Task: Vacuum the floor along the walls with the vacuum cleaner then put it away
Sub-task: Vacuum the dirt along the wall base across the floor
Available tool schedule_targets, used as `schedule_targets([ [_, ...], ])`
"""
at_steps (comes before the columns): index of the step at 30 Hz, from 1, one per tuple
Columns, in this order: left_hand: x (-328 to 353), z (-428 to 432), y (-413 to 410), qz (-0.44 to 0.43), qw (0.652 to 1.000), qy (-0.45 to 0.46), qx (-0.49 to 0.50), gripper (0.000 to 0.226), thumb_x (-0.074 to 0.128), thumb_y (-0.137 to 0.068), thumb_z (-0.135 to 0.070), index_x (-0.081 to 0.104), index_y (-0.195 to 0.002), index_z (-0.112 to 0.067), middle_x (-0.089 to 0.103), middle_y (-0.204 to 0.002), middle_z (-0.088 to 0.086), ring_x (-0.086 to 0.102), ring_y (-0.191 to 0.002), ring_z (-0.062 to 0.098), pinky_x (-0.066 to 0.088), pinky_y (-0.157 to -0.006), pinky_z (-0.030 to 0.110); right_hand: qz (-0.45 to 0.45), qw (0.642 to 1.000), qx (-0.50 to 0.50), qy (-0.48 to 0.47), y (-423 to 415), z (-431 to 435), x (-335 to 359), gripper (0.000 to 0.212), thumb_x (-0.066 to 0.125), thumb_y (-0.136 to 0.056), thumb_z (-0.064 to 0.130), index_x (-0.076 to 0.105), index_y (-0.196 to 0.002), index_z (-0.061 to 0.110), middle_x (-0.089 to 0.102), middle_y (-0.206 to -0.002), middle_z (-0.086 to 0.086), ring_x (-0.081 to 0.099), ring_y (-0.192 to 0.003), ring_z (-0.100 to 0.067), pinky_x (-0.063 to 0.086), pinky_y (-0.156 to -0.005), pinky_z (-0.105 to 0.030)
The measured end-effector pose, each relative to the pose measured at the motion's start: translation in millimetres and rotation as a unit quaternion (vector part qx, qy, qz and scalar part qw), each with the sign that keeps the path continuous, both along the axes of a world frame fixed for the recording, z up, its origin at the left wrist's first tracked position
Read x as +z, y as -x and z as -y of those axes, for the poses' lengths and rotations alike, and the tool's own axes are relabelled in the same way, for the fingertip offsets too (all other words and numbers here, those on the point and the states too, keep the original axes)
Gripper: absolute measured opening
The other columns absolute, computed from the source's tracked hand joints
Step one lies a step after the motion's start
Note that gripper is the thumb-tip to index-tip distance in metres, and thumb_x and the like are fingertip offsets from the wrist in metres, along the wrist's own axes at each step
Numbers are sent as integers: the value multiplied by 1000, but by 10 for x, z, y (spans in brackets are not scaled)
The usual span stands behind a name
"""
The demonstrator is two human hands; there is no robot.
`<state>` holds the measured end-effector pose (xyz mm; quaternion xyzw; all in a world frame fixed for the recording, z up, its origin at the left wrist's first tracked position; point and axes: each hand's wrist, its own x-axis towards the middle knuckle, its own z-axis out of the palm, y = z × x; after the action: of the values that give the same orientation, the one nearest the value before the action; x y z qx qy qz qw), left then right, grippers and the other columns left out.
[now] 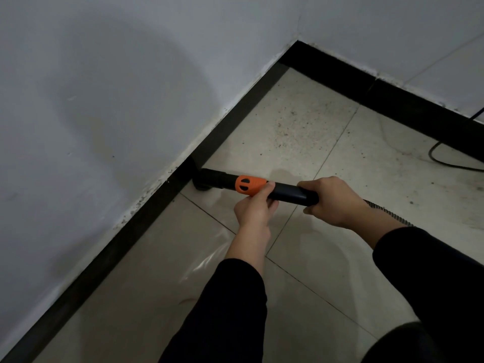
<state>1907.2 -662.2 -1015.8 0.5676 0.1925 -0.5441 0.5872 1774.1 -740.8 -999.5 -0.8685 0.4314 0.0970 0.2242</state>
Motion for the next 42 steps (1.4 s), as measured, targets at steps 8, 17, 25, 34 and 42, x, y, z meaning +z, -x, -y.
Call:
schedule_targets([
  [8, 4, 46, 151, -2, 1000, 8, -20, 18, 76, -81, -4, 61, -92, -3, 71, -95, 15, 69, -84, 16, 58, -61, 19, -14, 1000, -20, -1, 160, 4, 34, 26, 70, -79, 17, 63, -104, 21, 65, -84, -4, 58, -82, -24, 51, -75, -37],
  [17, 13, 61, 253, -8, 1000, 9, -21, 18, 76, -80, -3, 61, -90, -4, 71, -94, 15, 69, -86, 18, 58, -58, 19, -9, 1000, -20, 13, 272, 10, 66, 27, 69, -76, 12, 65, -102, 21, 65, -78, -1, 57, -77, -22, 48, -69, -33],
  [25, 43, -41, 241, -5, 1000, 0, -2, 19, 76, -81, -3, 60, -89, -4, 70, -95, 15, 68, -83, 17, 58, -62, 20, -8, 1000, -1, 5, 224, -6, 78, 26, 65, -73, 9, 66, -96, 23, 63, -73, -1, 55, -72, -21, 47, -65, -31],
  [34, -13, -83, 264, 22, 999, -11, -35, 17, 76, -82, -8, 61, -90, -5, 71, -91, 13, 70, -83, 17, 59, -74, 26, -25, 1000, 15, -5, 238, -23, 108, 30, 66, -77, 12, 65, -103, 25, 64, -80, -1, 58, -79, -21, 49, -69, -32],
  [42, -54, 58, 401, 27, 997, -8, -69, 17, 76, -82, -8, 62, -90, -3, 70, -94, 15, 68, -83, 18, 56, -63, 23, -28, 999, -16, 6, 442, -44, 65, 27, 69, -80, 19, 61, -106, 23, 52, -78, 3, 53, -78, -22, 39, -66, -28],
])
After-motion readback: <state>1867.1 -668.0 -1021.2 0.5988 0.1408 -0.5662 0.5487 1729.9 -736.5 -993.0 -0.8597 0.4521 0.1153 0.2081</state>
